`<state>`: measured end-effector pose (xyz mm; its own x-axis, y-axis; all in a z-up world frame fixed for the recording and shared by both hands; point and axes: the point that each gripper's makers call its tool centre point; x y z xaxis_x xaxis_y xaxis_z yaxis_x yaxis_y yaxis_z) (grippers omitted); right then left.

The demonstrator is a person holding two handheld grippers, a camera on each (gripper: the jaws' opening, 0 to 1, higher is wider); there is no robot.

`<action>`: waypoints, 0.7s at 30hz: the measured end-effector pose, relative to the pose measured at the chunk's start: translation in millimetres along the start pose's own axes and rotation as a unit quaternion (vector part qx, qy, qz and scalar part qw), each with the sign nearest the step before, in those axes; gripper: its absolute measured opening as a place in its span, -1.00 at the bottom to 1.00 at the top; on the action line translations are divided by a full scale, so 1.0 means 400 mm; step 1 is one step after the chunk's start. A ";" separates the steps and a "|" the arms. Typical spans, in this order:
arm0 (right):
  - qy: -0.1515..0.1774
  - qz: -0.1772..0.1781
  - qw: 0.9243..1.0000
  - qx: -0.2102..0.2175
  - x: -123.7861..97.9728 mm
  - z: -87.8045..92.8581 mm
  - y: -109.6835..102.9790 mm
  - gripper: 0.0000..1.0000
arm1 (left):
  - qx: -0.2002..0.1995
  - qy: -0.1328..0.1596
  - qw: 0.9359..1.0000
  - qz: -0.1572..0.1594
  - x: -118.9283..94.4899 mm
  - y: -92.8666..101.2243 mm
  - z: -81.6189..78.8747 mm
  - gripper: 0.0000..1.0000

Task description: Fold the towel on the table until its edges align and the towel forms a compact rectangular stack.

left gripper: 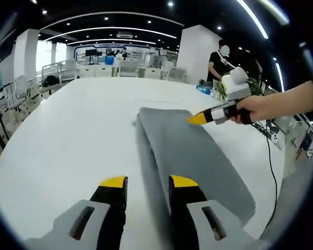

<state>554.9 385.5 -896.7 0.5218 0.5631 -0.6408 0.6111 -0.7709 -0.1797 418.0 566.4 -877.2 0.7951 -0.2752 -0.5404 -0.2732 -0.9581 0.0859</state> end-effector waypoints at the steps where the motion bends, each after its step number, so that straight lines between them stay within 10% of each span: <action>1: -0.002 -0.003 1.000 0.001 -0.006 0.011 -0.002 -0.38 | 0.002 0.001 1.000 0.000 0.013 -0.006 -0.005 -0.36; 21: -0.005 -0.041 0.999 0.027 -0.069 0.122 -0.060 -0.55 | 0.023 -0.040 0.999 0.022 0.136 -0.001 -0.005 -0.56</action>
<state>496.7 373.7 -911.2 0.4658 0.6219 -0.6295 0.6185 -0.7376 -0.2711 462.3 551.6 -905.1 0.7367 -0.3079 -0.6021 -0.3327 -0.9402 0.0737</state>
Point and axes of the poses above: the point that each gripper's makers call its tool centre point, and the gripper's own axes: x roughly forward along the fingers, y roughly to its right, z roughly out of its underside, and after that the axes turned 3 degrees about x, right-handed
